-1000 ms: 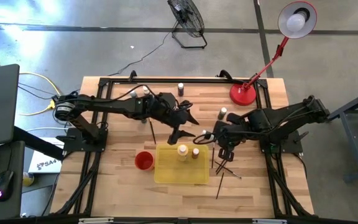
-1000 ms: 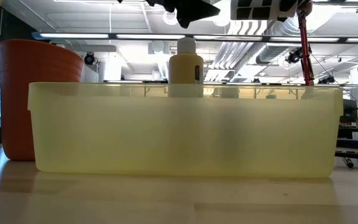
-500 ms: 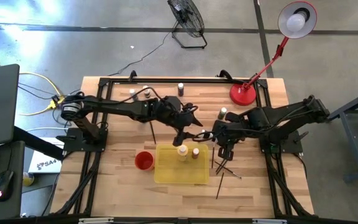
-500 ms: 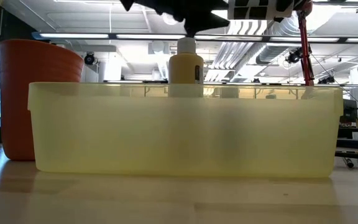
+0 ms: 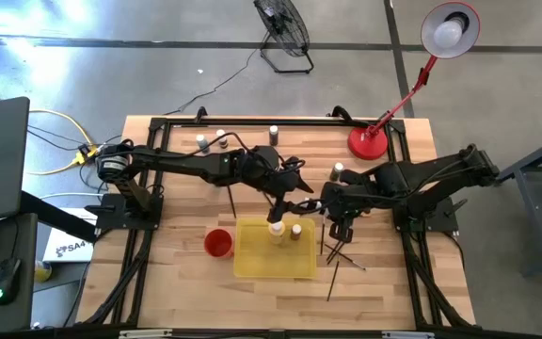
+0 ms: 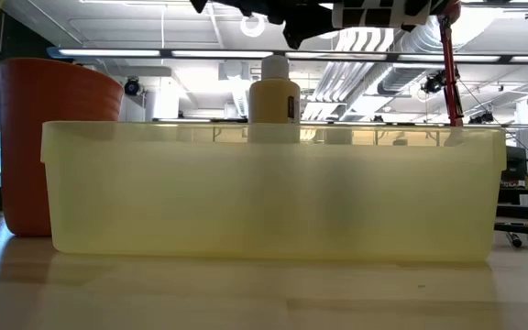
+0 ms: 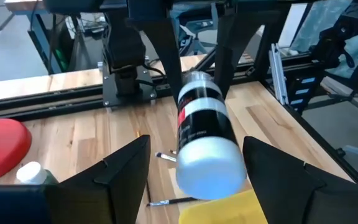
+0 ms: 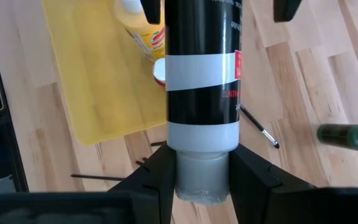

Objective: Pick & Place Paint Supplies
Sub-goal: Put the white paint bottle into the yellow bin

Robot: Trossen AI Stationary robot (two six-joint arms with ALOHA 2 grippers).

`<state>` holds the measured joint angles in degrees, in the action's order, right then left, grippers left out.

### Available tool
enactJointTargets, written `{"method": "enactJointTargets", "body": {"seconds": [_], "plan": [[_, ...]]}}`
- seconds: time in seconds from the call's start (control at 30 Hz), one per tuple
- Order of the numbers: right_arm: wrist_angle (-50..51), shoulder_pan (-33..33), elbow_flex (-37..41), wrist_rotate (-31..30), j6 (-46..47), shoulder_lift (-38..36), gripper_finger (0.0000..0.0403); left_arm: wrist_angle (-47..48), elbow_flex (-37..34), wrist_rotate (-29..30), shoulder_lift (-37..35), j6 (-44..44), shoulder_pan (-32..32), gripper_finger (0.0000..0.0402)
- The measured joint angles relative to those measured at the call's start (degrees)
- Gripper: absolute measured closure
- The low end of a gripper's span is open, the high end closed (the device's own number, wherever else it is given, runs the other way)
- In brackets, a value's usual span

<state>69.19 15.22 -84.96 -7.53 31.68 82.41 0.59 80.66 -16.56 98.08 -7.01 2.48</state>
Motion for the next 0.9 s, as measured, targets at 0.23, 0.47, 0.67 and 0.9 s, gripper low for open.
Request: {"method": "enactJointTargets", "body": {"seconds": [0.23, 0.47, 0.67, 0.9], "plan": [[0.5, 0.0, 0.0, 0.0, 0.1, 0.0, 0.0297, 2.6, 0.0, -1.0, 0.0, 0.1, 0.0, 0.0151], [0.4, 0.0, 0.0, 0.0, 0.2, 0.0, 0.0297, 2.5, 0.0, -2.5, 0.0, 1.9, 0.0, 0.0151], [0.4, 0.0, 0.0, 0.2, 0.1, 0.0, 0.0297, 1.9, 0.0, -3.4, 0.0, 3.0, 0.0, 0.0151], [0.4, 0.0, 0.0, 0.0, 0.0, 0.0, 0.0297, -3.3, 0.0, -2.7, 1.0, 5.3, -0.3, 0.0151]]}}
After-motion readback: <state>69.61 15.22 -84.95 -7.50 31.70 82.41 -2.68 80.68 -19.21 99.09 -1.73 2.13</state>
